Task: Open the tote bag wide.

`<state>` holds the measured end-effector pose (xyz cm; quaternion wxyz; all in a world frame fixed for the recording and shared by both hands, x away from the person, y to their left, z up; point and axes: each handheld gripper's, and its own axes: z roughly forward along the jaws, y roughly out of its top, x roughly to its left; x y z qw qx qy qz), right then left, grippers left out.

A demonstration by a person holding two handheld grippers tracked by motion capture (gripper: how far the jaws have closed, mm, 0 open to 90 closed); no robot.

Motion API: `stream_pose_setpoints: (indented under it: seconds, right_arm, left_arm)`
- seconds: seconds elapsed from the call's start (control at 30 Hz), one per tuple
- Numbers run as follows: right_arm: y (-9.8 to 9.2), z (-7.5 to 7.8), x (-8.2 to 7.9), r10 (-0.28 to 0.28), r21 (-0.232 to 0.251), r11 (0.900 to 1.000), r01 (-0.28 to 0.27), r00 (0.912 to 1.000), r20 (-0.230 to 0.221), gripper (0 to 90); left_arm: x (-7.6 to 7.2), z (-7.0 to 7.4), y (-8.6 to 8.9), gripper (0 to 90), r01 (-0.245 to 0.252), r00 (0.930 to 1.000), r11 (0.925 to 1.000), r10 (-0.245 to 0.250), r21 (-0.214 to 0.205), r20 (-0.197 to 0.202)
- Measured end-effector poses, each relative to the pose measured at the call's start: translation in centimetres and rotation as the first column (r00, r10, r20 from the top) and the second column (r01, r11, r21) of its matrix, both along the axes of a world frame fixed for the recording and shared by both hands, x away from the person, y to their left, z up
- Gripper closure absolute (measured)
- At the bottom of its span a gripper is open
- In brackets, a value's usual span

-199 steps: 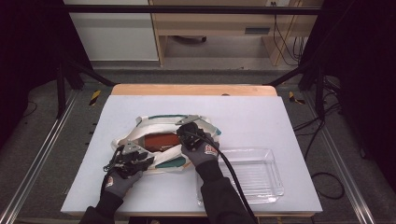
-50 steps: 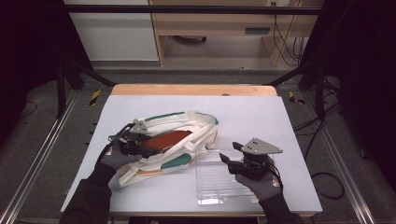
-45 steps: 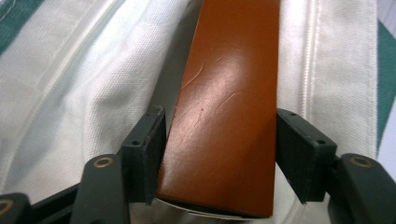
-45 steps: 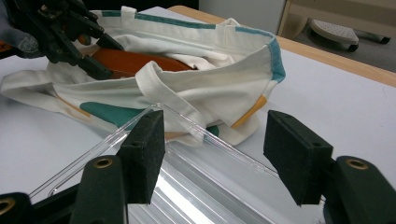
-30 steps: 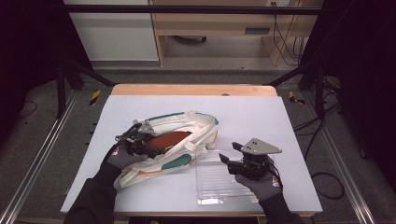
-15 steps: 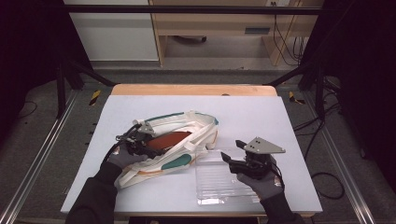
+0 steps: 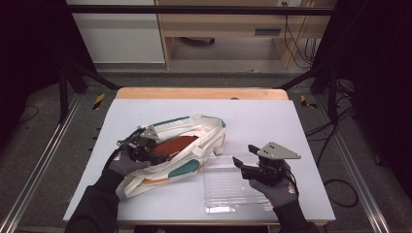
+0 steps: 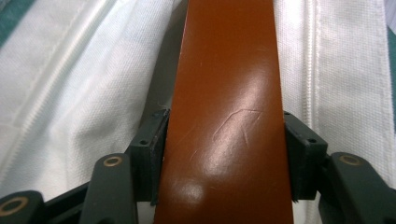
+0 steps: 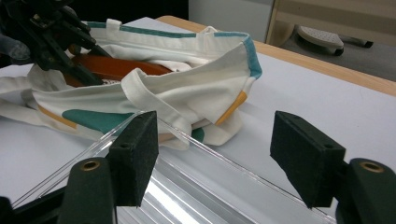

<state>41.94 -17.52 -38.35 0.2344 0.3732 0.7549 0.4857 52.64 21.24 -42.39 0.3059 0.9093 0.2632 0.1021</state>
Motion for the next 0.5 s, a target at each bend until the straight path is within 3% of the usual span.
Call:
stream_pose_setpoints:
  seconds: [0.17, 0.43, 0.5]
  right_arm:
    - [-0.2, 0.0, -0.1, -0.003, -0.002, 1.0000, 0.003, 1.0000, 0.002, 32.8]
    - [-0.3, 0.1, -0.1, -0.007, 0.002, 1.0000, 0.007, 0.9999, 0.007, 32.8]
    - [-0.3, 0.2, -0.1, -0.008, 0.003, 1.0000, 0.008, 0.9999, 0.008, 32.8]
  left_arm:
    - [-0.9, 0.9, 0.3, 42.1, -0.015, 0.9999, 0.9997, 0.015, 0.018, 0.005]
    - [-2.3, 2.3, 1.7, 42.5, -0.047, 0.9988, 0.9988, 0.047, -0.010, 0.013]
    - [-2.8, 2.6, 1.6, 42.6, -0.053, 0.9981, 0.9986, 0.053, 0.006, 0.031]
